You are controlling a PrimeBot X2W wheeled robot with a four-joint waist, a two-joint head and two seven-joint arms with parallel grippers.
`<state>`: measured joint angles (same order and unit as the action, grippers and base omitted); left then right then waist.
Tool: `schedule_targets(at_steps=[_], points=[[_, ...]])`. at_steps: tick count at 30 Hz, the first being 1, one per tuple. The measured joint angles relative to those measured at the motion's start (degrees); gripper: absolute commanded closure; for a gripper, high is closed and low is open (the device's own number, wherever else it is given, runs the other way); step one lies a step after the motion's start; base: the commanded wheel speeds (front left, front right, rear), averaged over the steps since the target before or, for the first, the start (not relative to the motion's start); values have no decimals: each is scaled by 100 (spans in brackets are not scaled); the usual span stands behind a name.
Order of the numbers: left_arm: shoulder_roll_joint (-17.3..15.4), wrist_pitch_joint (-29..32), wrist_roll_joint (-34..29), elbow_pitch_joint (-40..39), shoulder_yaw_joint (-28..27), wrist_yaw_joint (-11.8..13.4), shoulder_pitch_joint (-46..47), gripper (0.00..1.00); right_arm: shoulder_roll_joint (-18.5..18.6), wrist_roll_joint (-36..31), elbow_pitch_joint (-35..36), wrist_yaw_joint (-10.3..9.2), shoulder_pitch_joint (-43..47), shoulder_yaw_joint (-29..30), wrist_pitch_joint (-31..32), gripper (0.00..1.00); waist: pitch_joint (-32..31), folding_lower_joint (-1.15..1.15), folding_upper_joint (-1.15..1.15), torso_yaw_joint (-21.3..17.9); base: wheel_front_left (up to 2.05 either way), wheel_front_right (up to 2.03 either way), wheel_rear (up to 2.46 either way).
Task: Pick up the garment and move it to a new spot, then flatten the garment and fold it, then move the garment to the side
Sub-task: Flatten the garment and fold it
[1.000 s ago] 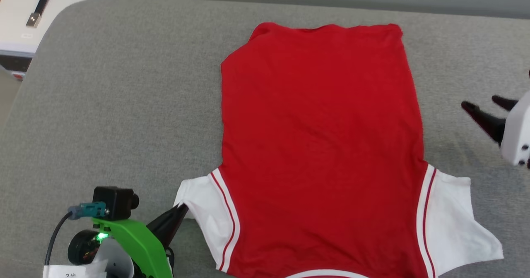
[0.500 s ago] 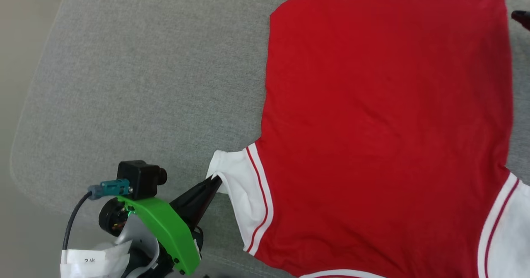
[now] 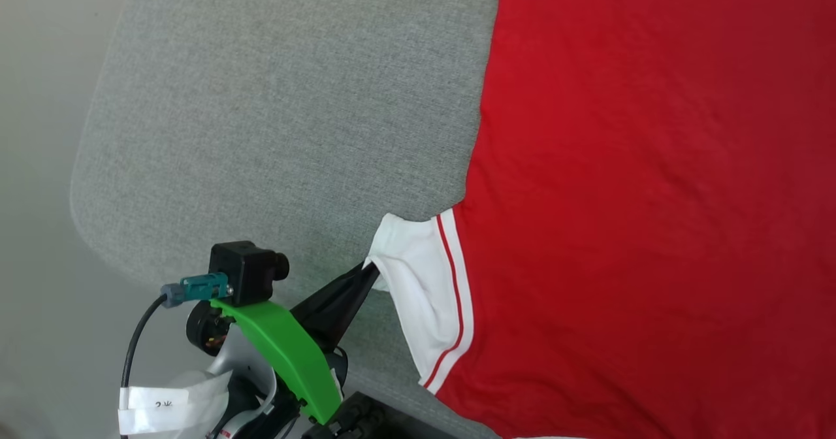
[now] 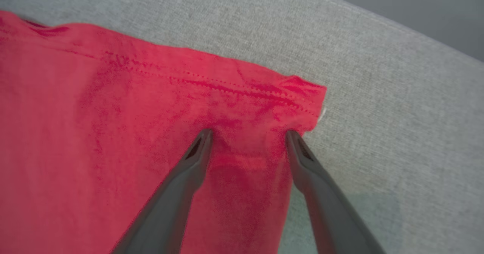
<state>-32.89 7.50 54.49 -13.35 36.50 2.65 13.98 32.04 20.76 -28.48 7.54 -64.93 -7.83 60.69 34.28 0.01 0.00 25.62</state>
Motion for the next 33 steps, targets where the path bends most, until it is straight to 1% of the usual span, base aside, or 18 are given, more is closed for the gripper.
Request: schedule_targets(at_steps=[6,7,8,11,19,26,33], points=[[100,-79,0,146,20,-73,84,100,120,23,-120,-3,-83,-163,-53,0,109,0,0,157,0,0,0],[110,-100,0,175,16,-77,86,100,138,27,-137,-3,-87,-208,-52,56,110,0,0,166,0,0,0],[114,-110,0,193,19,-89,87,100,162,27,-135,-3,-87,-276,-53,100,106,0,0,167,0,0,0],[133,-119,0,252,21,-90,113,100,207,92,-144,-3,-88,-472,-105,100,81,-1,0,158,0,0,0],[126,-167,-2,319,-15,-82,142,100,221,276,-424,-2,67,-514,-510,100,-123,-1,0,58,0,0,0],[12,-165,0,376,-120,29,126,100,136,426,-727,-1,561,-443,-964,100,-496,-1,0,-166,0,0,0],[-131,-155,101,467,-212,180,-52,100,113,760,-882,-1,1323,-354,-1410,100,-1001,-1,0,-477,0,0,0]])
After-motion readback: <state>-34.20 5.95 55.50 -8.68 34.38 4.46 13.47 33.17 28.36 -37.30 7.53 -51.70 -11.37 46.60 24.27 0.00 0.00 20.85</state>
